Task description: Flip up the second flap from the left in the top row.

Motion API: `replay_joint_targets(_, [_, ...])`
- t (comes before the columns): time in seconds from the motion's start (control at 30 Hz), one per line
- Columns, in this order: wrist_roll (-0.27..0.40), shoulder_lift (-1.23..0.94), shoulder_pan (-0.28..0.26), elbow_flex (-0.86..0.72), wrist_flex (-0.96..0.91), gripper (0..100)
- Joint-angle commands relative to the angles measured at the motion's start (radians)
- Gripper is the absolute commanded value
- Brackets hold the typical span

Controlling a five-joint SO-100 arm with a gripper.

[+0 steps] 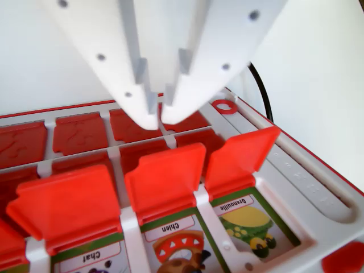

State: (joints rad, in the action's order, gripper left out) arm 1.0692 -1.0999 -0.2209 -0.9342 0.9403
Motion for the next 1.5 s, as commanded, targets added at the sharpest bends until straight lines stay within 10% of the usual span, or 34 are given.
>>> replay_joint_targets(0.0, [-0.008, -0.023, -0.009, 0.11, -0.023, 0])
replay_joint_targets(1.13, [-0.107, 0.091, 0.02, 0.213, -0.293, 0])
replay_joint_targets(1.47, [0.104, -0.055, -0.003, 0.301, 0.02, 0])
